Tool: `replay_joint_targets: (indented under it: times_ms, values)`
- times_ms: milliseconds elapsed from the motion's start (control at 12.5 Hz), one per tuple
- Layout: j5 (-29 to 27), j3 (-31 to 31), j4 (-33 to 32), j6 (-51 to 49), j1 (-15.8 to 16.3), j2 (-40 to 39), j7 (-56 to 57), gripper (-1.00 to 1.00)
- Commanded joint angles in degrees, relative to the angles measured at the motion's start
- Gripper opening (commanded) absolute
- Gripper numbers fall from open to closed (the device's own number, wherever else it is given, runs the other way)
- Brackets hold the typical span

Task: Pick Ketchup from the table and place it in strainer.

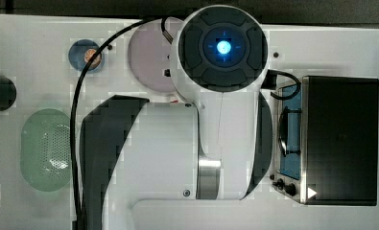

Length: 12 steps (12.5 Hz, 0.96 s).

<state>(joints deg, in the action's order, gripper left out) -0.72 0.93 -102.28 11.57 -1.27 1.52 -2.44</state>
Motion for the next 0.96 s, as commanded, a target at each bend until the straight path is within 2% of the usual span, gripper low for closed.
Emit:
replay_joint_targets:
  times_ms: [80,240,560,960]
  values:
    - [-0.94,2.58,-7.26,-13.61,-6.07,15.24,0.06,0.59]
    - [-0.94,2.92,-8.13,-13.47,-6.02,14.77,0.33,0.99]
    - [-0.94,4.97,-12.24,-8.88,-5.81,11.35,7.02,1.00]
    - [-0.93,7.03,-19.37,5.91,-5.69,4.09,19.80,1.00]
